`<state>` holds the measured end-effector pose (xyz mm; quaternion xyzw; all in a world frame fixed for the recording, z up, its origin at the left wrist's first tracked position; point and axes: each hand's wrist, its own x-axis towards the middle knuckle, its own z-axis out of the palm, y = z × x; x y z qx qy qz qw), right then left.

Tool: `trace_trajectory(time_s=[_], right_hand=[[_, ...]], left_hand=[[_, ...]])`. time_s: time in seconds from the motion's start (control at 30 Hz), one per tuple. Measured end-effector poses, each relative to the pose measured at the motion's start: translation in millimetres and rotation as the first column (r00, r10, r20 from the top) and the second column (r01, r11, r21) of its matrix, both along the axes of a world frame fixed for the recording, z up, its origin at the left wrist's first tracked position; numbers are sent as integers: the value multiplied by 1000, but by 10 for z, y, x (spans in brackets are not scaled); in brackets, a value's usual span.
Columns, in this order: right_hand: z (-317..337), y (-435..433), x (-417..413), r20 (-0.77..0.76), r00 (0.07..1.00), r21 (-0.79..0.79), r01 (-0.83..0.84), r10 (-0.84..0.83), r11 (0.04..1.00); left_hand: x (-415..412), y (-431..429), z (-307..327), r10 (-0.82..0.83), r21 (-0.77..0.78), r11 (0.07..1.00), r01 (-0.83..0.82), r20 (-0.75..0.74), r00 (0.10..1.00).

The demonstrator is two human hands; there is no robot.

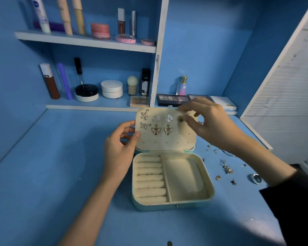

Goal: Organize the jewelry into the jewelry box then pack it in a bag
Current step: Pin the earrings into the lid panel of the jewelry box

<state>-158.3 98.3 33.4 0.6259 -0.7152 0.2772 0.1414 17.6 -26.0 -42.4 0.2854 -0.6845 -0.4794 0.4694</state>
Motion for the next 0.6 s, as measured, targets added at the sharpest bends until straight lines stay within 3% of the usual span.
trace_trajectory(time_s=[0.13, 0.3, 0.4, 0.6], right_hand=[[-128, 277, -45, -8, 1000, 7, 25, -25, 1000], [-257, 625, -228, 1, 1000, 263, 11, -12, 965], [-285, 781, -348, 22, 995, 405, 80, -97, 911], [-287, 1000, -497, 40, 975, 505, 168, -217, 846]], left_hand=[[11, -17, -26, 5, -31, 999, -5, 10, 1000], [9, -20, -32, -1, -38, 999, 1, 12, 1000], [5, -28, -43, -5, -33, 999, 5, 7, 1000], [5, -46, -62, 1, -38, 999, 0, 25, 1000]])
